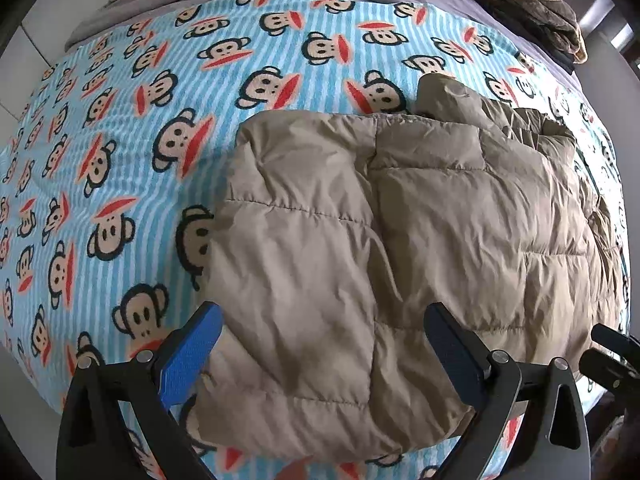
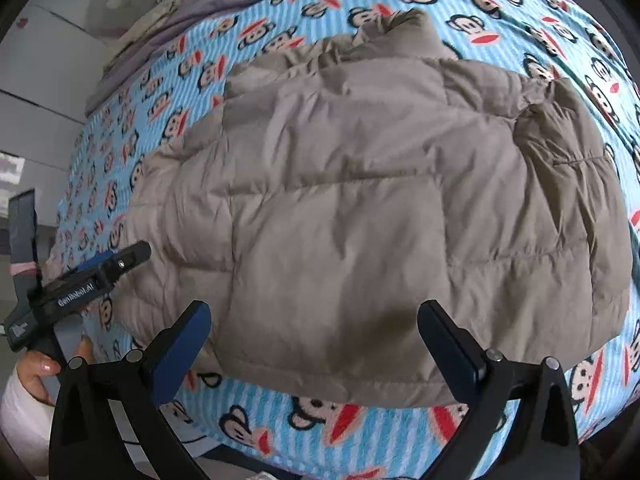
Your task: Fold large clothes
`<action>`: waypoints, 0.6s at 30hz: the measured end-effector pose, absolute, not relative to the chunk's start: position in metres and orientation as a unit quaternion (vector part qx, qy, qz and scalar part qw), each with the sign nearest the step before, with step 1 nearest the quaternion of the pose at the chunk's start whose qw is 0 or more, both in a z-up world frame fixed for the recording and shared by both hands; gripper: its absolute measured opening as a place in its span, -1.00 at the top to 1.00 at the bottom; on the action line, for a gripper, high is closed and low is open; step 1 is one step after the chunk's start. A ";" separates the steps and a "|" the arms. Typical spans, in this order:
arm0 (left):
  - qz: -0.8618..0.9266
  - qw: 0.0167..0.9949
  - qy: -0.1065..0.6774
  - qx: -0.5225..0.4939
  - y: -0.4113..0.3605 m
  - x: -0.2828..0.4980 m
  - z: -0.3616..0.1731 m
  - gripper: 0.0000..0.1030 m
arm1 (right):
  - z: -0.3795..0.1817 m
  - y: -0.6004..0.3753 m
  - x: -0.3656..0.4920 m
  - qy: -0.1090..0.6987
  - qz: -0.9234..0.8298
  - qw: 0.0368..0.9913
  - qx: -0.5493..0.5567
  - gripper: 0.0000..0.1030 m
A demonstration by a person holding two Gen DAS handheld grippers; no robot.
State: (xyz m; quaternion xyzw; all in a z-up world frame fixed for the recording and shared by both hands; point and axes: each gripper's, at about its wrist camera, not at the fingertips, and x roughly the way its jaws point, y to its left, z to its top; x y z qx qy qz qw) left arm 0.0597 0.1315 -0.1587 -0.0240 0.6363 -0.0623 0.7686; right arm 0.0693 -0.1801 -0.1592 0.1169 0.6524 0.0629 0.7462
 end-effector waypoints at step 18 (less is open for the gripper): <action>-0.114 0.745 0.655 -0.050 0.180 0.072 -0.188 -0.96 | -0.166 -0.159 0.070 0.649 0.025 0.747 0.142 -0.99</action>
